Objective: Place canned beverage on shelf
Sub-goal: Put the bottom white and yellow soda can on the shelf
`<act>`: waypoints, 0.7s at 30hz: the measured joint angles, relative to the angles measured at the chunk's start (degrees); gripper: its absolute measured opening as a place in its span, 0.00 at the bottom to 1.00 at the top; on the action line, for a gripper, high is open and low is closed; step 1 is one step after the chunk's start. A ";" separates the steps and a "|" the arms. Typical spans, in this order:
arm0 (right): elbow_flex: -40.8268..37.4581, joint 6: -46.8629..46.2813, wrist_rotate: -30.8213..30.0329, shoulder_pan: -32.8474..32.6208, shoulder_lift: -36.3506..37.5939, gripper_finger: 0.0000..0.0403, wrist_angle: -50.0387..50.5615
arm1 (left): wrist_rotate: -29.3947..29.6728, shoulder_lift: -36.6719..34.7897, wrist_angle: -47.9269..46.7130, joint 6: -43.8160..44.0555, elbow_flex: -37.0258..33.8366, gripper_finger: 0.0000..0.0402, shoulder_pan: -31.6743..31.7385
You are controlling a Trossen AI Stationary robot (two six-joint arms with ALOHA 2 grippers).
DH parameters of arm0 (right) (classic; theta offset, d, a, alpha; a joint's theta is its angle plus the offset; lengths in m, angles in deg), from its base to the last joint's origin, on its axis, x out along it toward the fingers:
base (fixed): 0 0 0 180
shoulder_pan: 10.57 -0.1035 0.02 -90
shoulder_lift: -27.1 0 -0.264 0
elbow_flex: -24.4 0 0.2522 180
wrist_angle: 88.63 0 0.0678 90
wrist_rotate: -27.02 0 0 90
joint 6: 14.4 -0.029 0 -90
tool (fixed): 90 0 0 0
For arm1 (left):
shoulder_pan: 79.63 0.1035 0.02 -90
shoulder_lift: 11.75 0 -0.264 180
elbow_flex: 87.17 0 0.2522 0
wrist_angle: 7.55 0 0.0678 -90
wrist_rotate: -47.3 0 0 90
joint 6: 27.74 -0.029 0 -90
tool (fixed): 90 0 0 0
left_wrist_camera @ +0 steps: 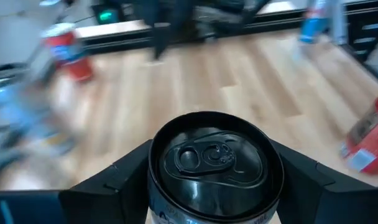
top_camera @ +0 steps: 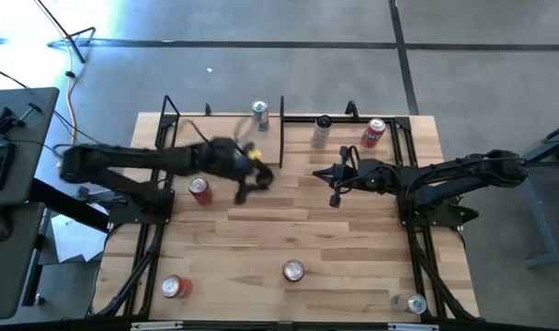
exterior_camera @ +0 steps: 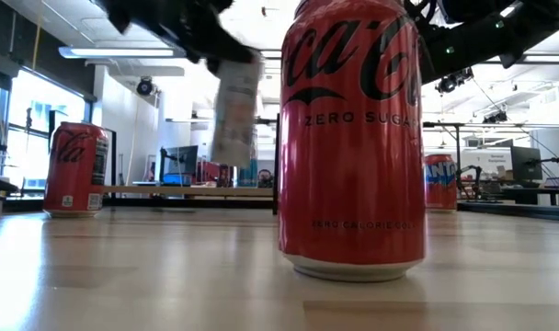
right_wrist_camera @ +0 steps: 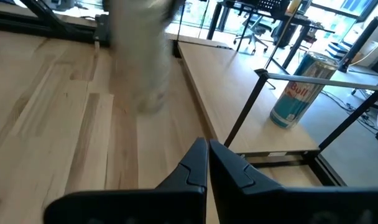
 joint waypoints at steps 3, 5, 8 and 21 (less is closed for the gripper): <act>0.00 0.00 0.00 0.00 -0.07 0.00 0.03 | 1.74 -7.71 -8.54 -1.14 0.00 0.60 5.24; 0.00 0.00 0.00 0.00 -0.09 0.00 -0.01 | 6.24 -12.27 -13.01 -2.01 0.00 0.60 8.71; 0.00 0.00 0.00 0.00 -0.09 0.00 -0.03 | 15.31 -16.92 -14.93 -1.74 0.00 0.60 13.48; 0.00 0.00 0.00 0.00 -0.09 0.00 -0.10 | 16.56 -12.58 -15.84 -1.28 -0.01 0.60 34.75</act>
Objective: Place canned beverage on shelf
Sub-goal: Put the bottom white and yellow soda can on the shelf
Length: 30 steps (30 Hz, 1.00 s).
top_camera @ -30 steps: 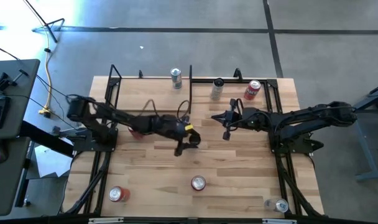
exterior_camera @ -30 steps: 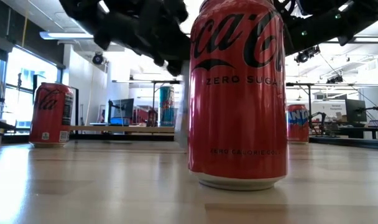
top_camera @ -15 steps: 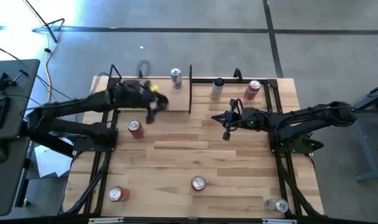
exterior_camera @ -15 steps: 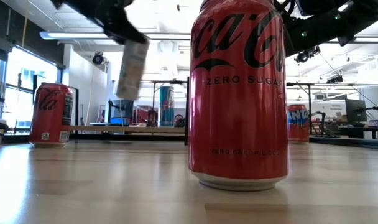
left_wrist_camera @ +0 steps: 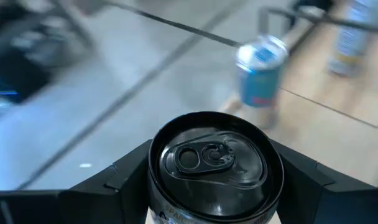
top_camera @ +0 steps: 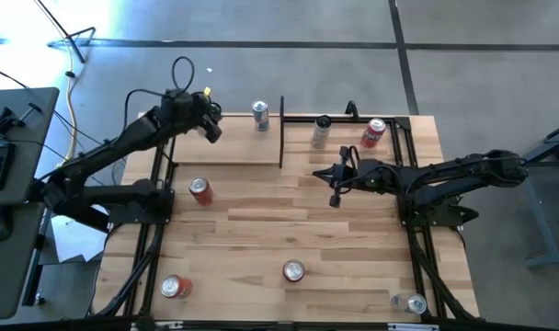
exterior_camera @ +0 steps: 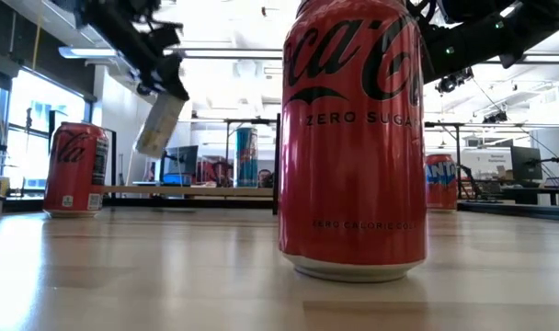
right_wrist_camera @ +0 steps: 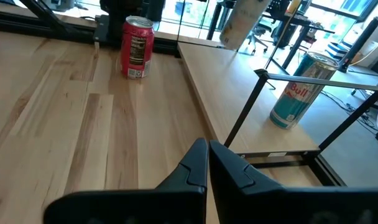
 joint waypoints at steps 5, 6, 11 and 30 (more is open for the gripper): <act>0.00 0.02 0.22 0.00 0.00 0.00 0.00 | -18.58 6.09 5.16 -3.05 -0.03 0.60 5.68; 0.00 0.02 0.24 0.02 0.00 0.00 0.00 | -20.18 7.06 5.63 -3.37 -0.03 0.60 6.41; 0.00 0.60 0.27 0.01 0.00 0.00 0.00 | -21.34 10.99 5.49 -5.77 -0.03 0.60 8.80; 0.00 0.58 0.42 0.00 0.00 0.00 0.00 | -23.14 11.72 4.15 -7.44 -0.05 0.68 8.50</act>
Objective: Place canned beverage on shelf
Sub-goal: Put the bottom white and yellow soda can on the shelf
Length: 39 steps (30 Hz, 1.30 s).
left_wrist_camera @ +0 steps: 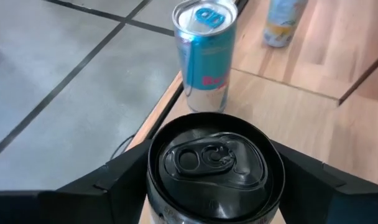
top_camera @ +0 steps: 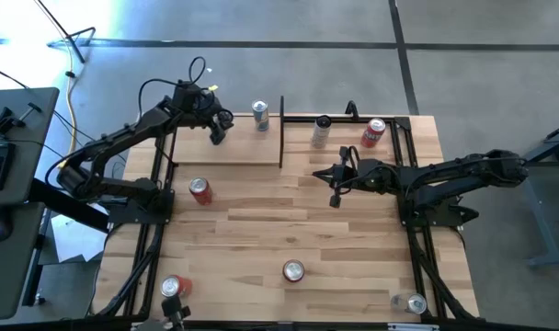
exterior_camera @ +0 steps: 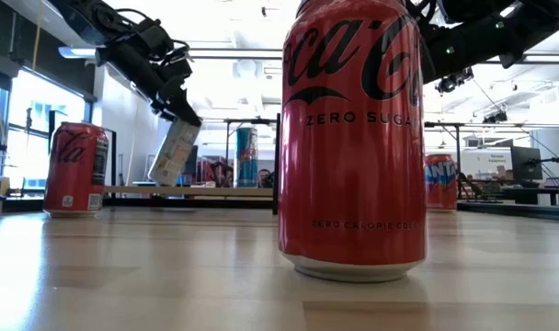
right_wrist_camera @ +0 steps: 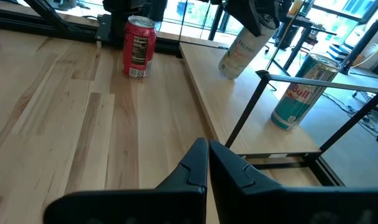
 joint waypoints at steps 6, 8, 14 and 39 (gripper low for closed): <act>0.00 0.01 0.00 0.00 0.00 0.00 0.00 | -6.63 -1.12 0.51 0.72 -0.04 0.60 0.10; 0.00 0.01 0.00 0.00 0.00 0.00 0.01 | -9.37 -1.13 1.79 0.73 -0.60 0.60 0.10; 0.00 0.01 0.00 0.00 0.00 0.00 0.17 | -13.63 -1.30 15.95 2.16 -9.18 0.61 -0.29; 0.00 -0.12 0.00 0.00 0.00 0.00 0.22 | -10.83 -12.04 24.74 5.13 -13.96 0.74 -0.73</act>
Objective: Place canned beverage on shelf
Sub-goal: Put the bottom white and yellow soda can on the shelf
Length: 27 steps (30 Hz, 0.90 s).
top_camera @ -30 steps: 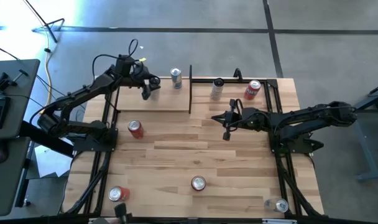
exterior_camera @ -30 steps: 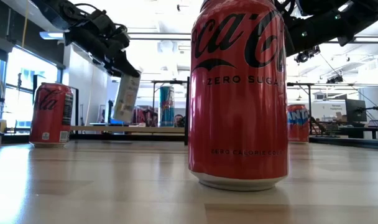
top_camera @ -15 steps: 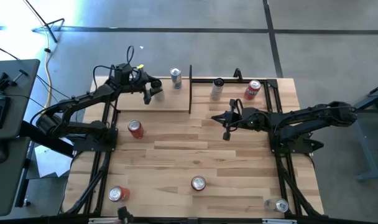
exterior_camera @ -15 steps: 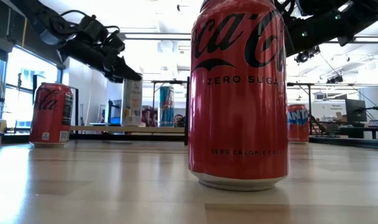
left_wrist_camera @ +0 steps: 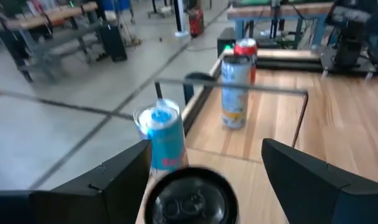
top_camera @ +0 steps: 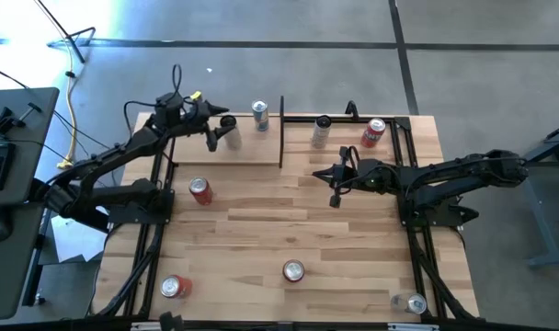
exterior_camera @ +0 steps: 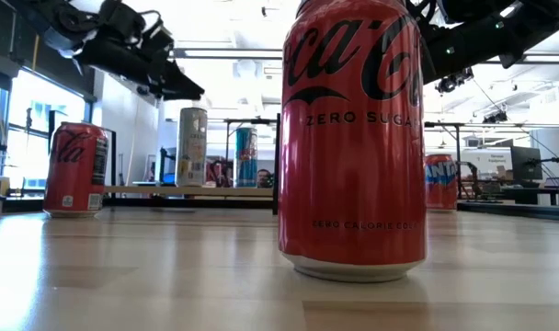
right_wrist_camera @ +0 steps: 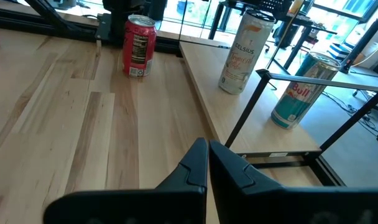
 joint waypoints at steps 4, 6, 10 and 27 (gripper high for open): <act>0.00 0.00 0.00 0.00 0.00 0.00 0.00 | 2.94 -4.15 0.15 1.99 0.22 0.74 -0.25; 0.00 0.04 0.00 0.00 0.00 0.00 0.00 | 2.22 -6.44 -0.06 4.25 0.19 0.73 -1.78; 0.00 0.13 0.00 0.01 0.00 0.00 0.00 | 5.80 -9.34 0.60 5.21 -2.20 0.65 -10.31; 0.00 -0.46 -0.02 0.00 0.00 0.00 -0.04 | 58.99 12.04 27.39 11.84 -8.79 0.03 -38.40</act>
